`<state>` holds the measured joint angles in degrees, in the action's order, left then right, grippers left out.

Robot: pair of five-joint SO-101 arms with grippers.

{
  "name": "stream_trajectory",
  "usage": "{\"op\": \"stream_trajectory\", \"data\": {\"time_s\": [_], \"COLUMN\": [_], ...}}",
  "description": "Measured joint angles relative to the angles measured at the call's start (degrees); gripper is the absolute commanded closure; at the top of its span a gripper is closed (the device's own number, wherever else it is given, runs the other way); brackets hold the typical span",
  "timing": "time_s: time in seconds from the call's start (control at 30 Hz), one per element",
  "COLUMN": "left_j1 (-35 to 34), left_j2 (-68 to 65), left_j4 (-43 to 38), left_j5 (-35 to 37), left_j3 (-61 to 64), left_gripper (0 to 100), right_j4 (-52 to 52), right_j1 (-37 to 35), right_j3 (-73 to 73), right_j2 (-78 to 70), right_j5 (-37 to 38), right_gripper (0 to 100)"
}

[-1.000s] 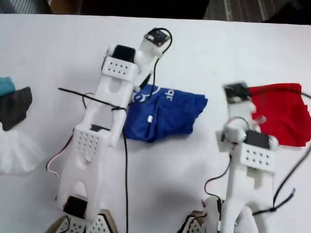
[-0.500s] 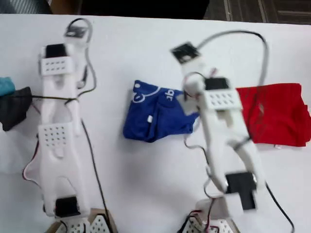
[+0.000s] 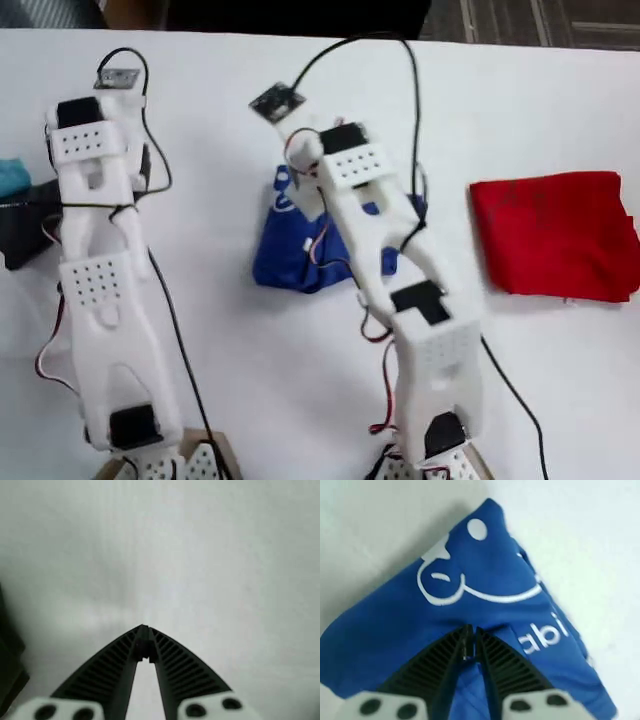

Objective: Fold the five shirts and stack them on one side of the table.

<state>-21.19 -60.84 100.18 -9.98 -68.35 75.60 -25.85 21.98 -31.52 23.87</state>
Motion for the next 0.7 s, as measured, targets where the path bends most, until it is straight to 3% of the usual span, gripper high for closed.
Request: {"op": "stream_trajectory", "data": {"time_s": [0.27,0.53,0.7], "left_j1": [0.0,0.0,0.0], "left_j2": [0.0,0.0,0.0], "left_j4": [0.0,0.09,0.09], "left_j5": [0.0,0.0,0.0], "left_j3": [0.0,-0.18,-0.18], "left_gripper": [97,97,97], "right_j4": [1.49,8.09,15.3], "right_j1": [0.35,5.71,7.47], "right_j3": [2.02,2.2,2.2], "right_j2": [-5.36,-5.36,-5.1], "right_j5": [0.0,0.0,5.36], "right_gripper": [97.8,97.8,97.8]}}
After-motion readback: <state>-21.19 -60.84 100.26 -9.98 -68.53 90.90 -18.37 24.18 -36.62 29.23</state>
